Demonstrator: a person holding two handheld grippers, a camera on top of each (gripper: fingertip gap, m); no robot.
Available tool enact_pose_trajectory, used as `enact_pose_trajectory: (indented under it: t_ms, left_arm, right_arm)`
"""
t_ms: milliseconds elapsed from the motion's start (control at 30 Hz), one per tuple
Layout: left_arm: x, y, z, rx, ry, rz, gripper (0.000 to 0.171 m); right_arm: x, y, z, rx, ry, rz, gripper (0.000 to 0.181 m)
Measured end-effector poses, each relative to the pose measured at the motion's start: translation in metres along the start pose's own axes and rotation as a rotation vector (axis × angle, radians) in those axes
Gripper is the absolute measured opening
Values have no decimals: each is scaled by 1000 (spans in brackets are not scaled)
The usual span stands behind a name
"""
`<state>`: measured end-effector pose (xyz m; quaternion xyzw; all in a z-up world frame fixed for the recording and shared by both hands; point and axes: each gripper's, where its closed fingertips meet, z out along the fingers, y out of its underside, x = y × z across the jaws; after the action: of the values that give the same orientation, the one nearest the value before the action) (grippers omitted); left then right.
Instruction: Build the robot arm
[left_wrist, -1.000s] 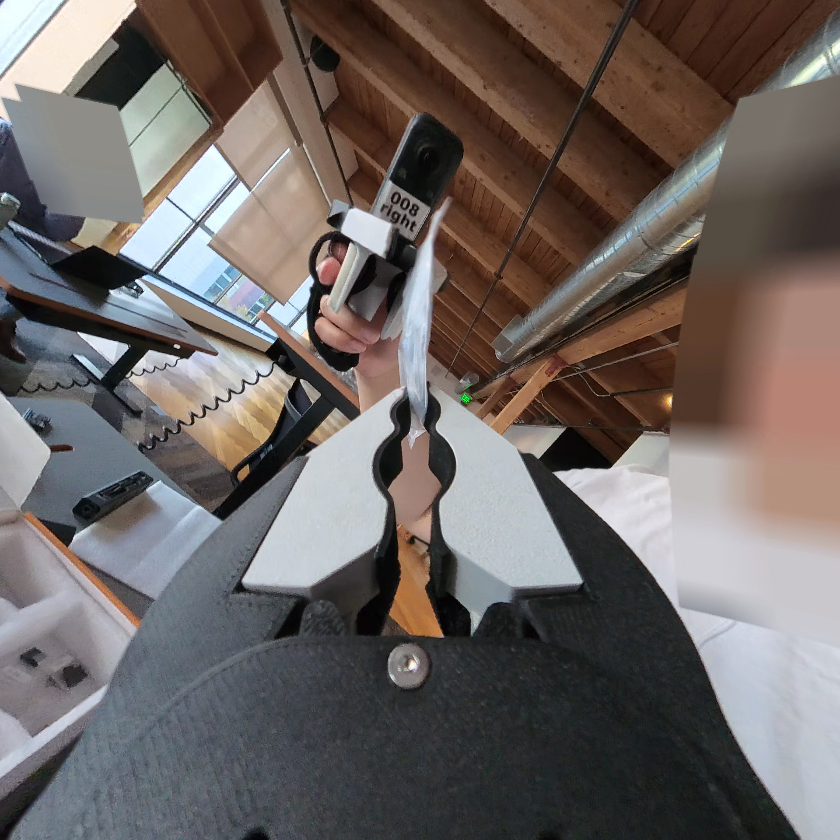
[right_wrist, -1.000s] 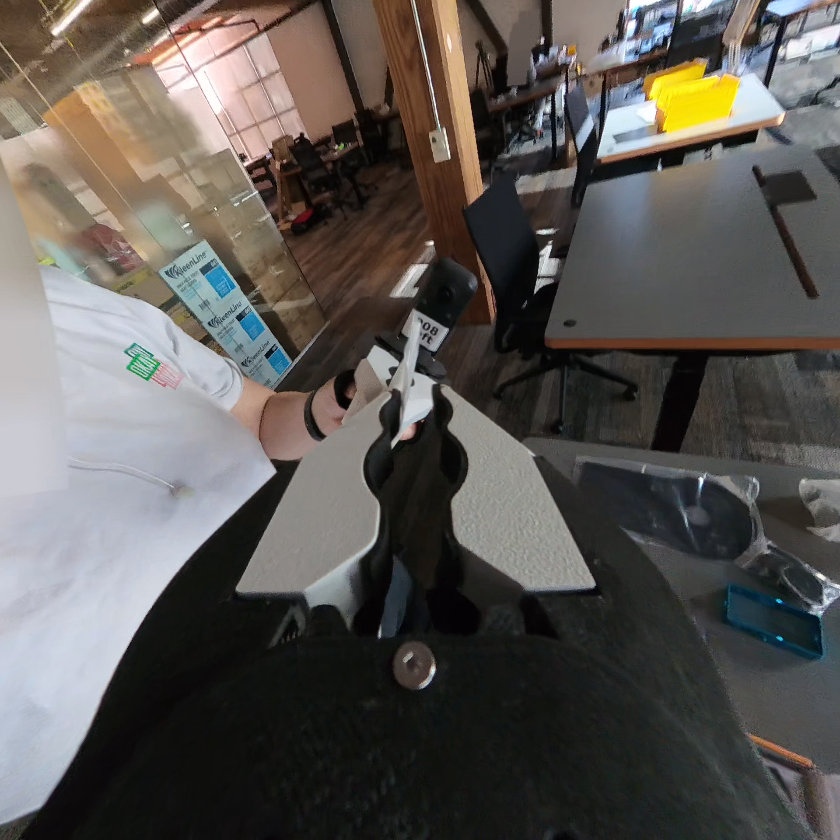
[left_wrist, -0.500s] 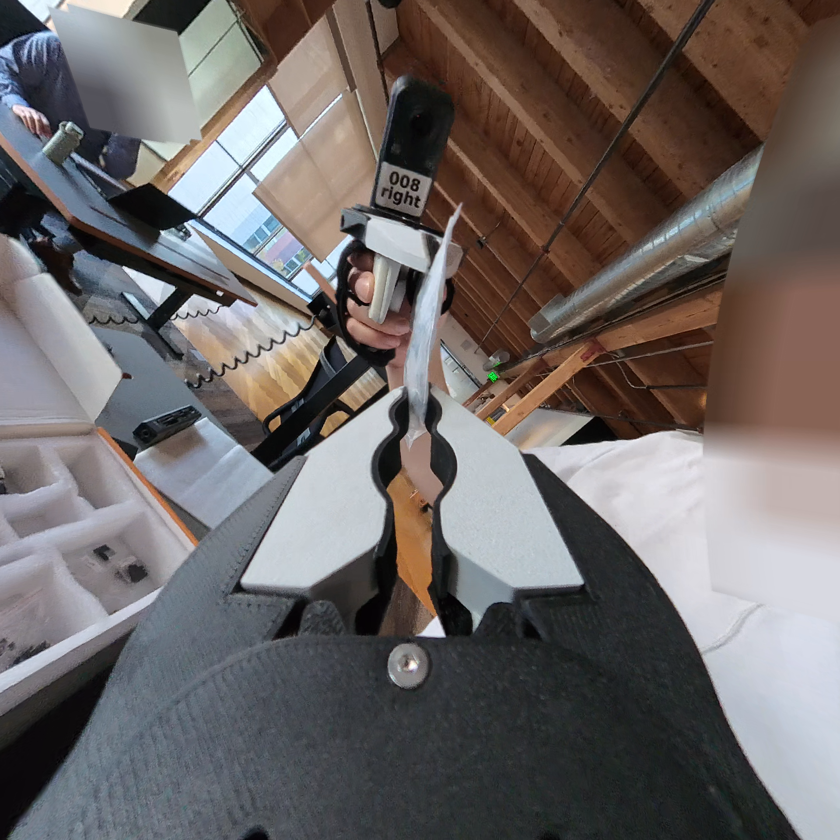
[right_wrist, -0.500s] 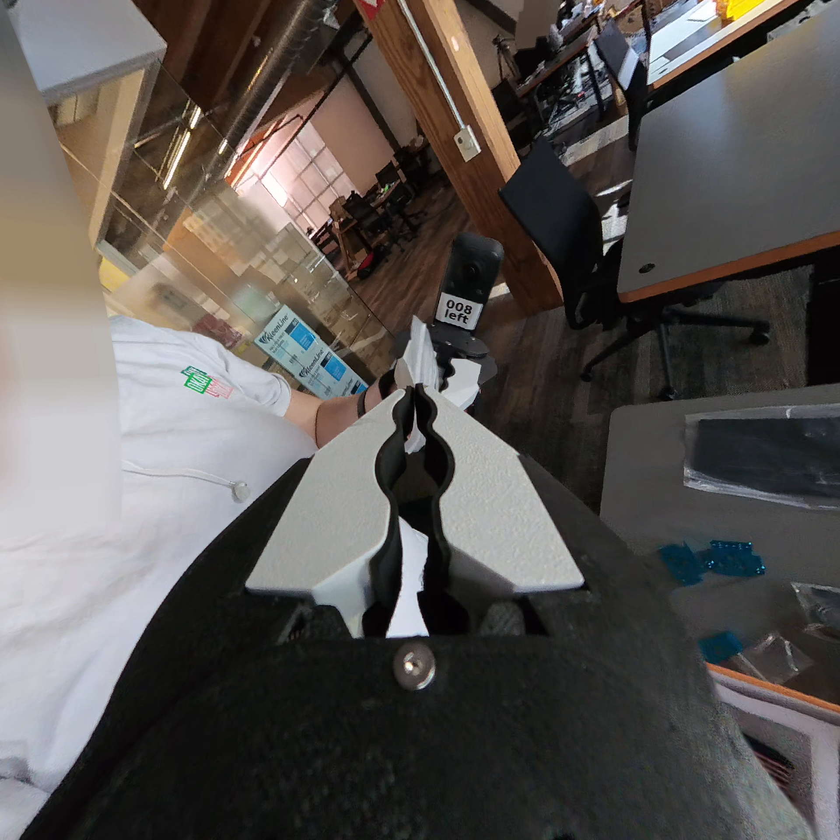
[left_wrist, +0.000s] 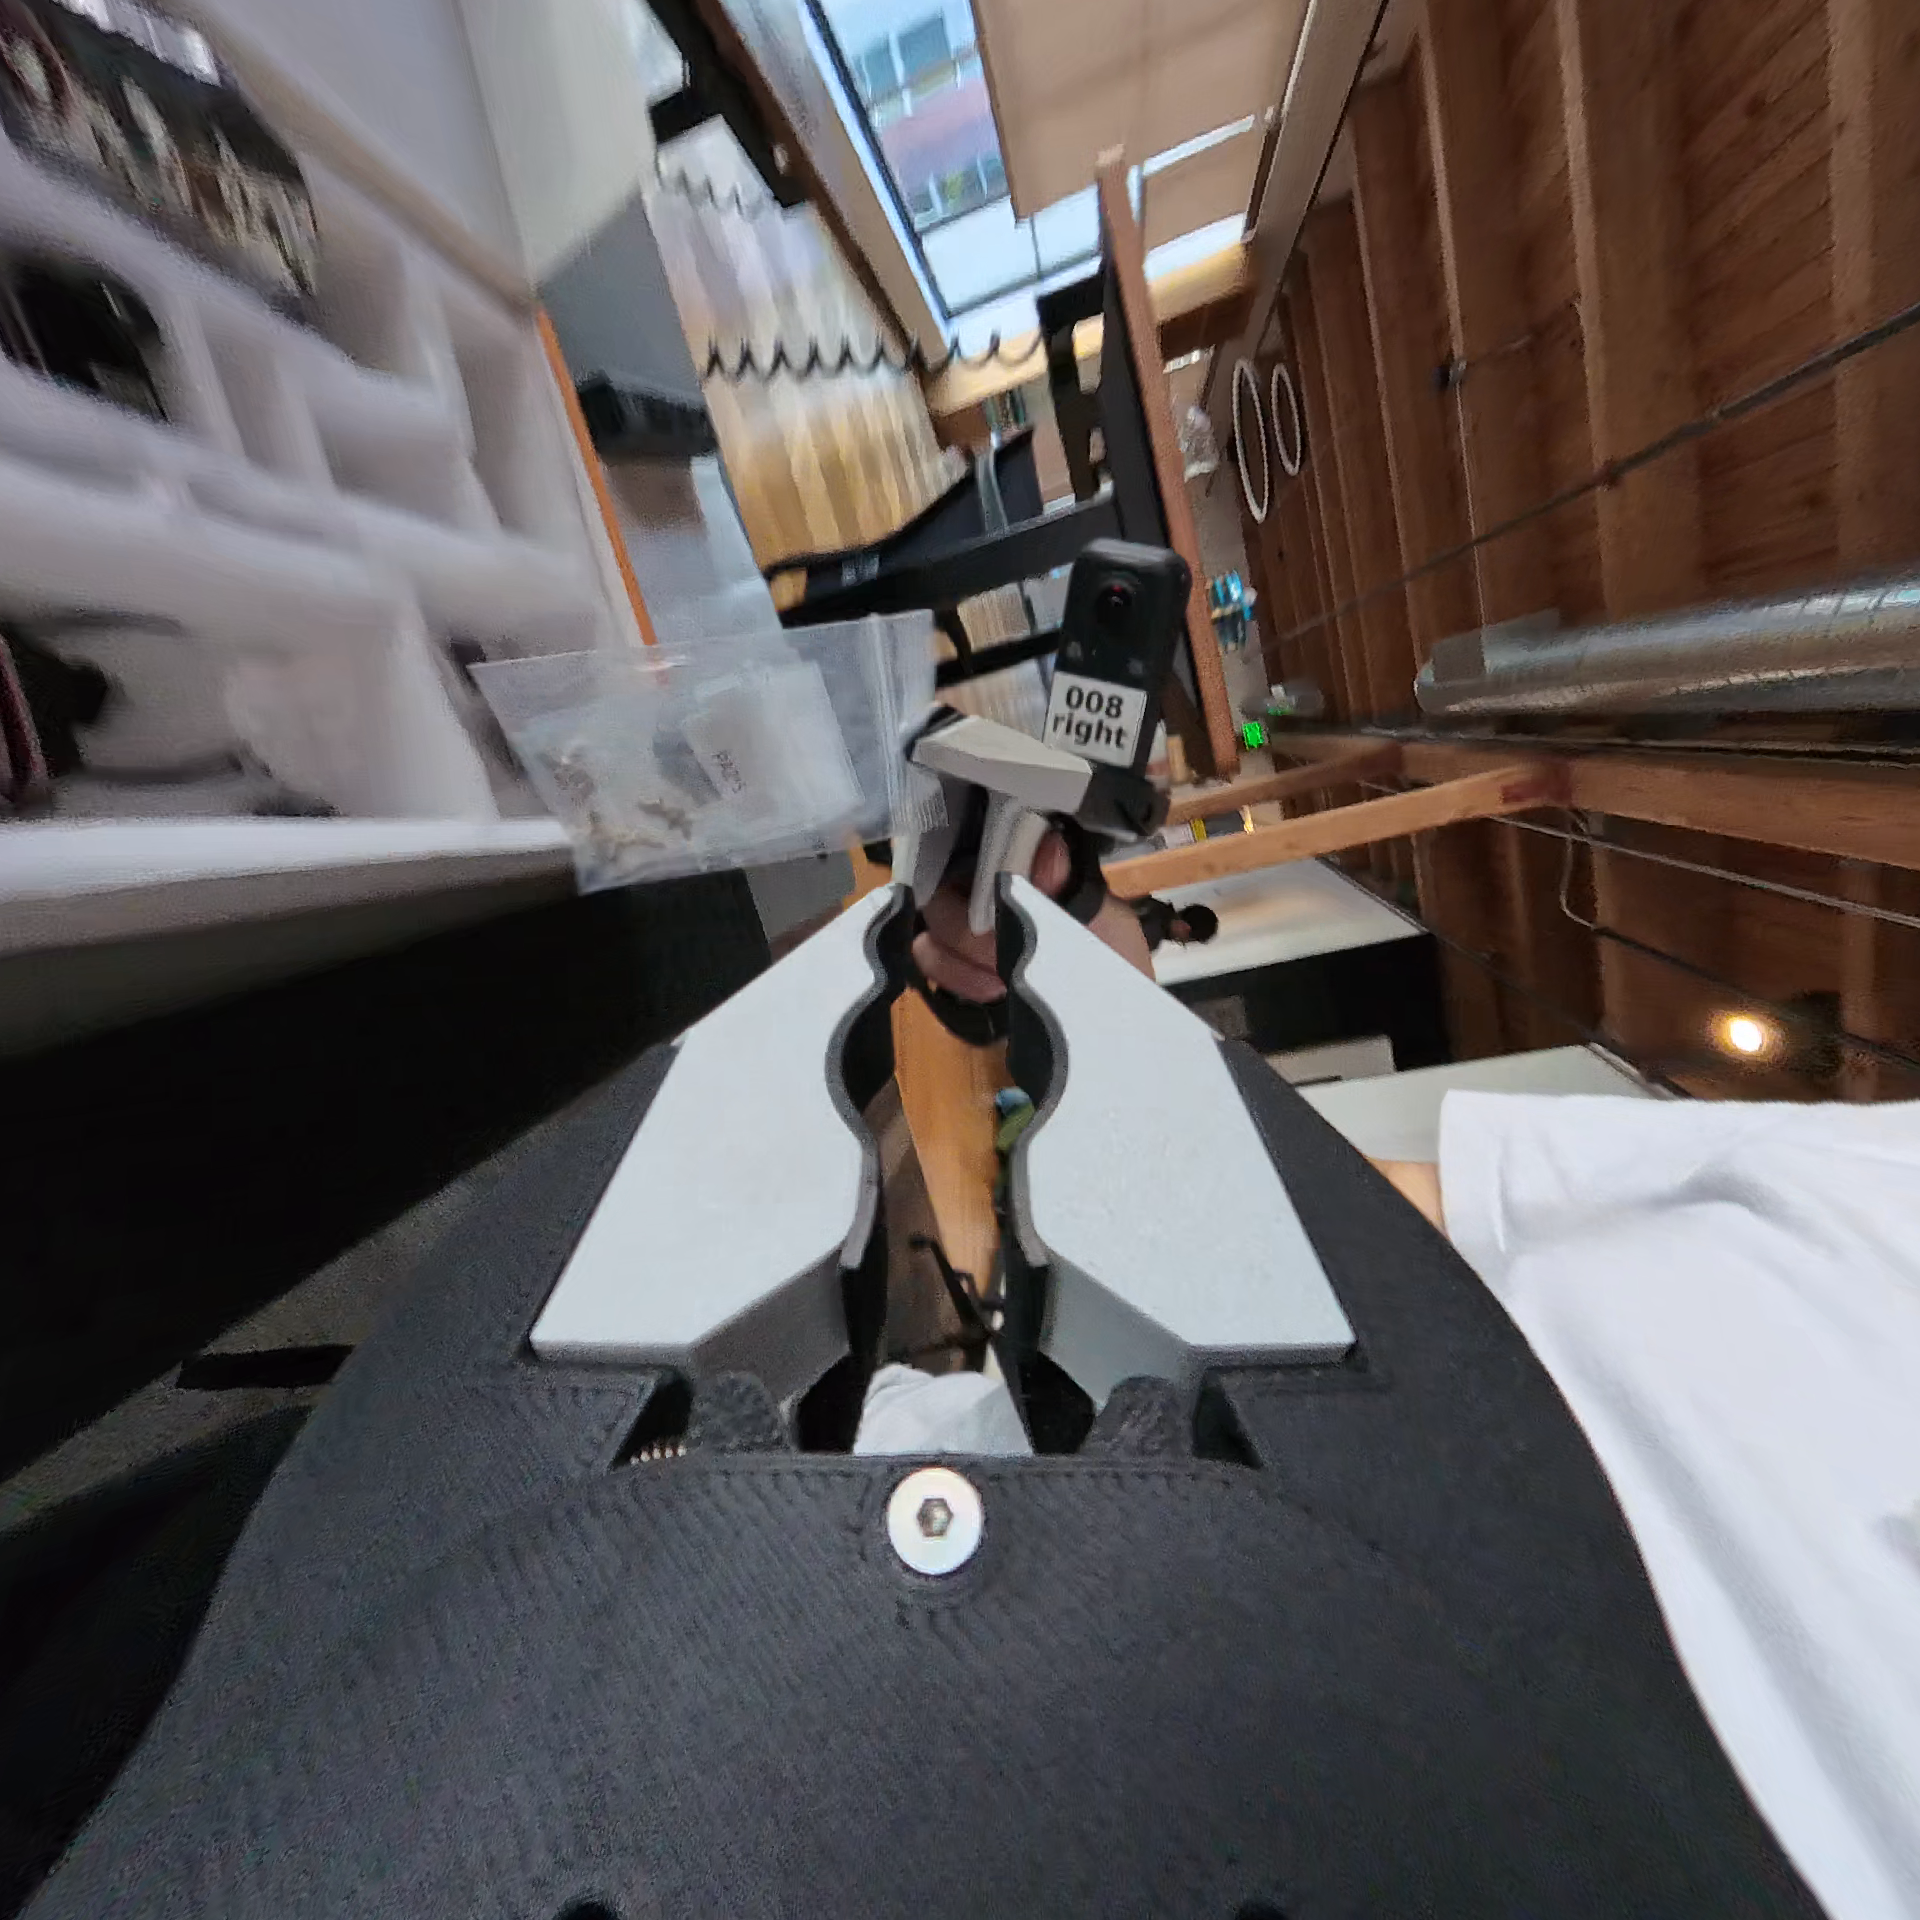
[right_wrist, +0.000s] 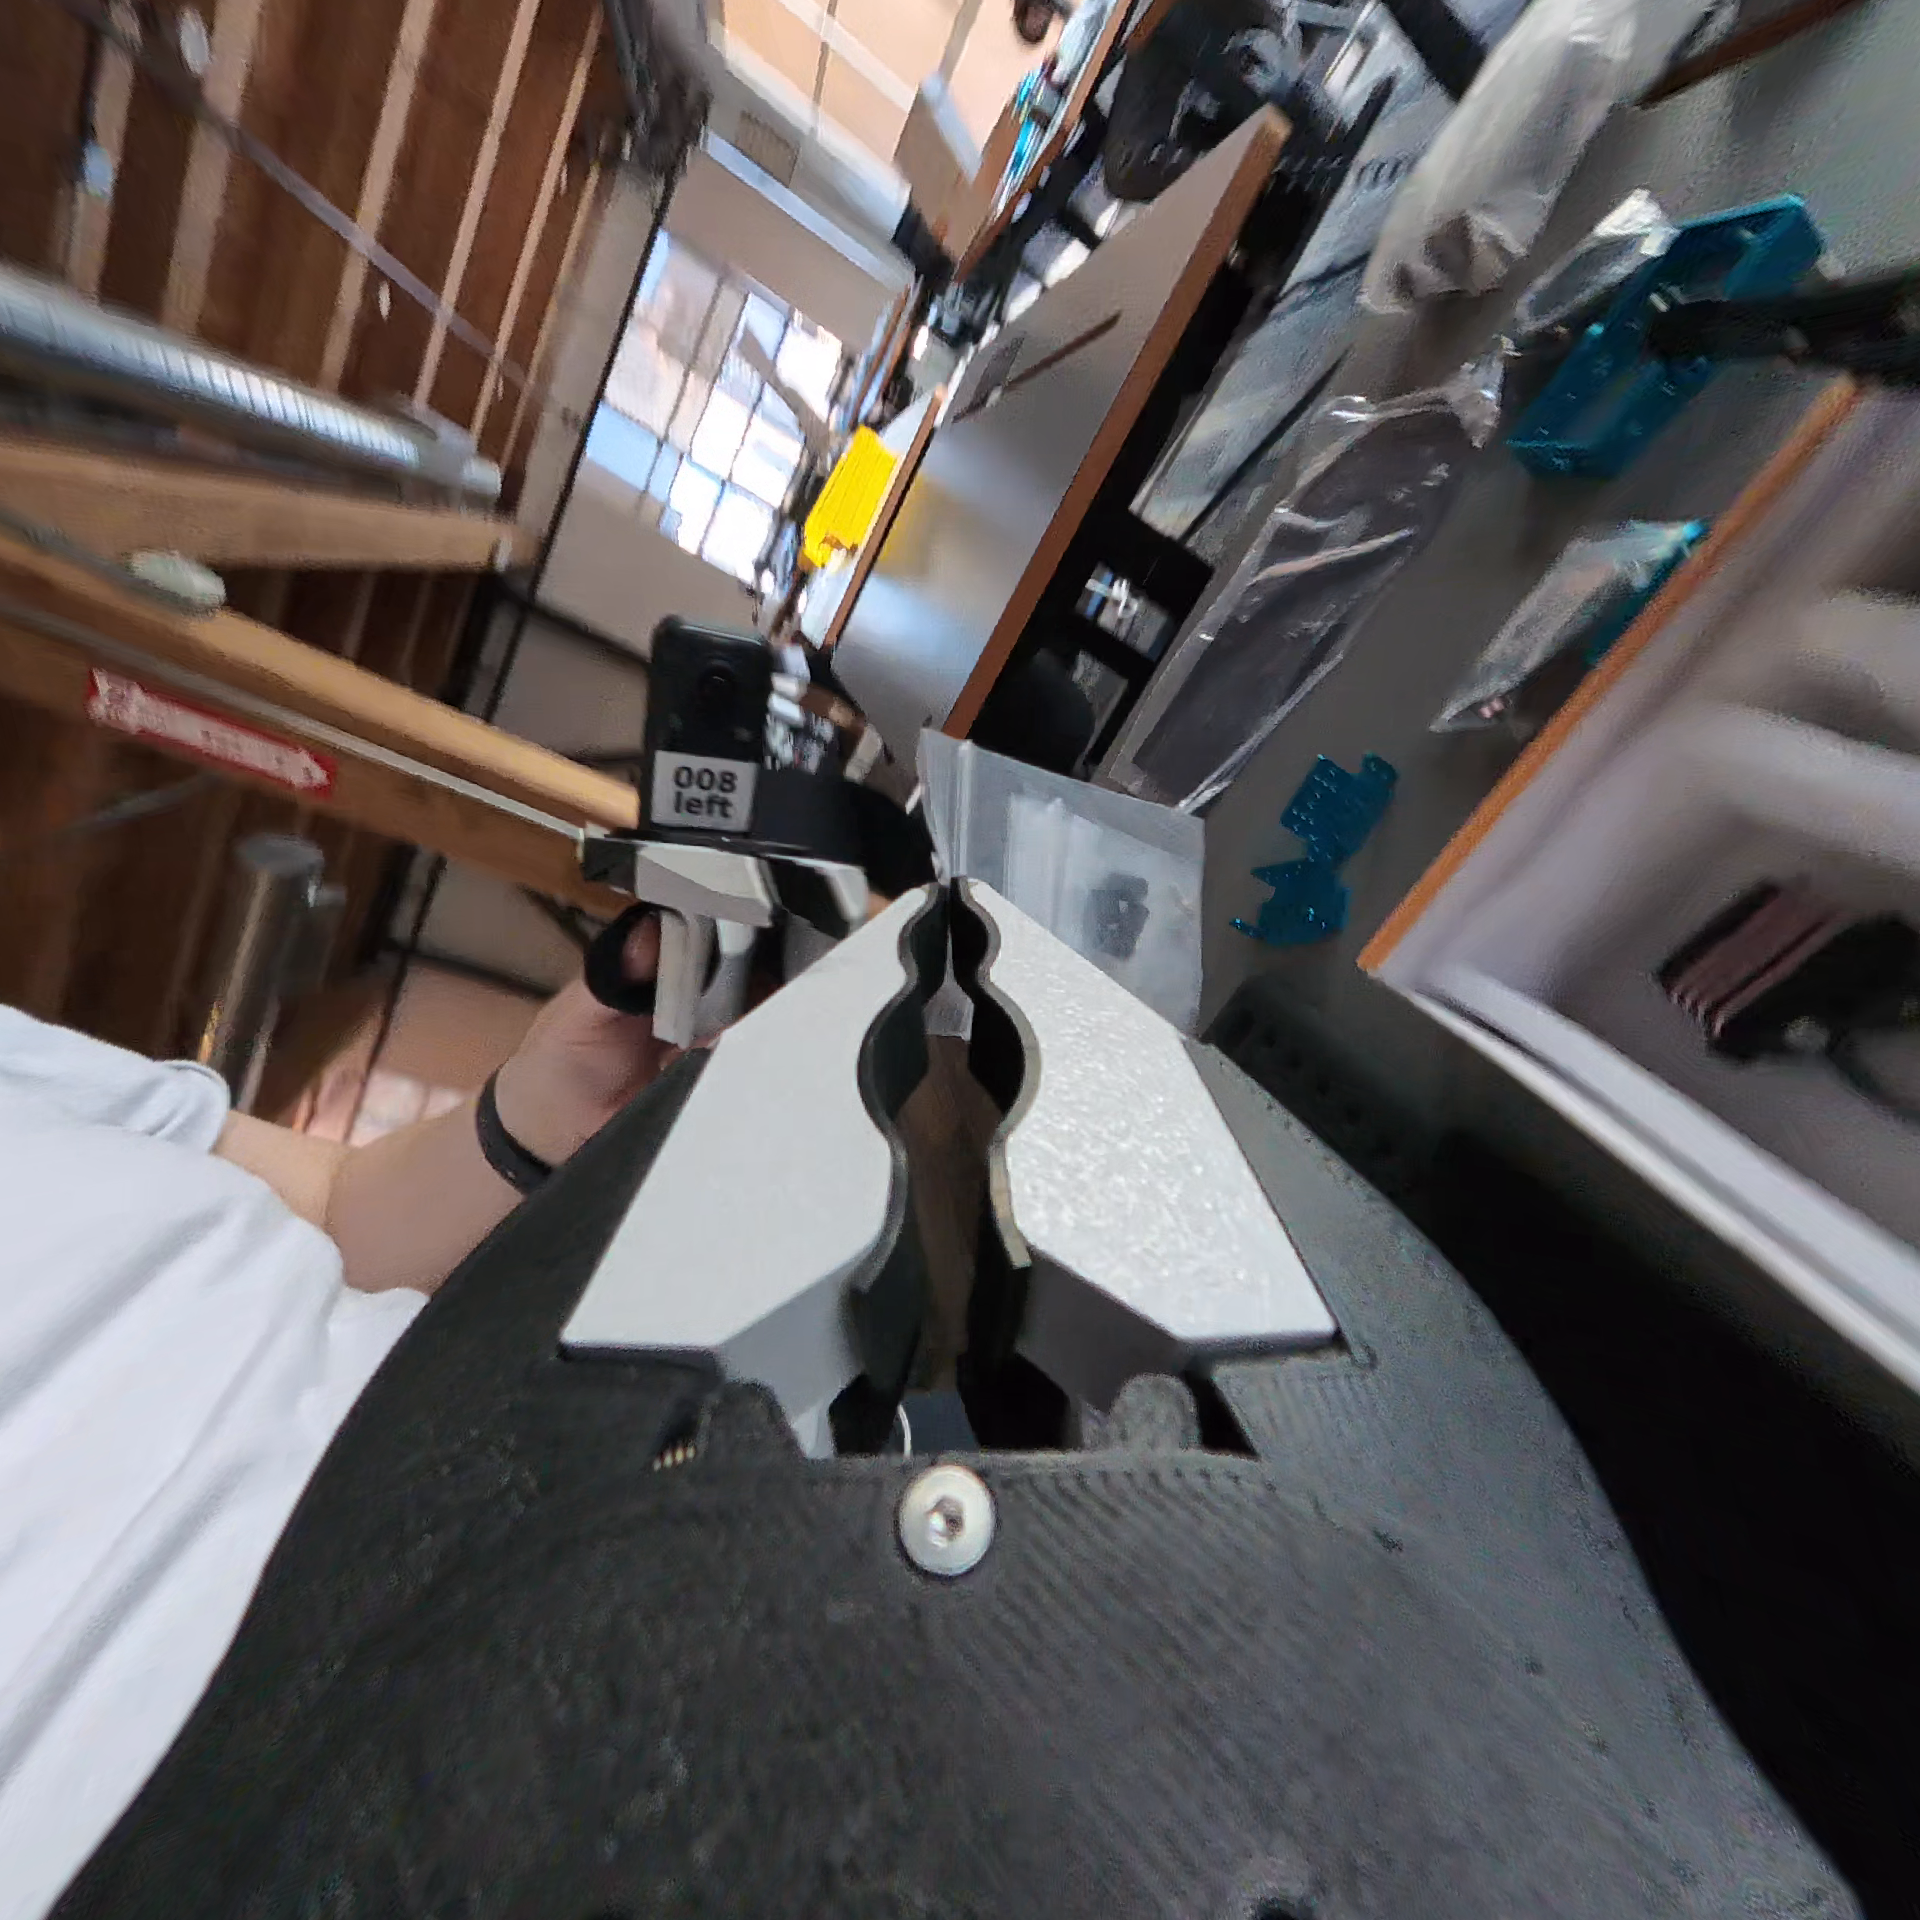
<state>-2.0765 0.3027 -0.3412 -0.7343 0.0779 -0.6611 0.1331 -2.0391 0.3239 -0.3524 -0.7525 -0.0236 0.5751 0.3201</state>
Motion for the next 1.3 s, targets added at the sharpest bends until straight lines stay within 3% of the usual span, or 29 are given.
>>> enact_pose_trajectory:
  t_ms: [100,333,467,600,700,800,1000,1100,1300]
  left_arm:
    - [-25,25,30,-54,37,-42,14]
    - [-78,57,87,-99,-62,-35,18]
    - [-74,77,129,-122,-78,2,14]
    - [-55,96,189,-100,-124,75,14]
    - [-47,112,247,-62,-213,181,13]
    - [-53,115,303,19,-335,301,13]
    - [-70,124,380,36,-454,352,11]
    - [-86,135,402,27,-457,324,9]
    - [-110,145,422,67,-399,186,21]
  right_arm:
    - [28,35,-13,80,106,35,0]
    - [101,83,-67,95,305,40,0]
    - [116,77,-125,193,275,84,0]
    - [136,55,-210,241,269,42,0]
    - [175,45,-272,217,293,27,0]
    - [211,42,-309,159,246,64,0]
    - [252,36,-340,106,266,-7,0]
    - [257,32,-345,150,221,19,0]
    - [254,38,-352,113,274,-168,0]
